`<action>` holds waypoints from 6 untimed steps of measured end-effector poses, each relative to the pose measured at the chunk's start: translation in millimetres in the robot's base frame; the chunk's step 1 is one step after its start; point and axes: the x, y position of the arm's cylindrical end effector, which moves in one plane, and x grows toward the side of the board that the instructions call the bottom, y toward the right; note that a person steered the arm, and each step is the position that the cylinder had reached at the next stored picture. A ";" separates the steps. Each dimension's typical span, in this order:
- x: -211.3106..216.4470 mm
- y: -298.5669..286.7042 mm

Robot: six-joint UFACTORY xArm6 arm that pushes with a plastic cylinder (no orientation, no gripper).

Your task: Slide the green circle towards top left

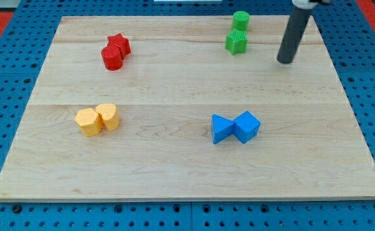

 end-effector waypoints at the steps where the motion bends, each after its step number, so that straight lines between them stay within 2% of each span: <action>1: -44.4 4.5; 2: -85.7 -16.9; 3: -106.0 -30.8; 5: -103.6 -113.8; 6: -87.3 -101.3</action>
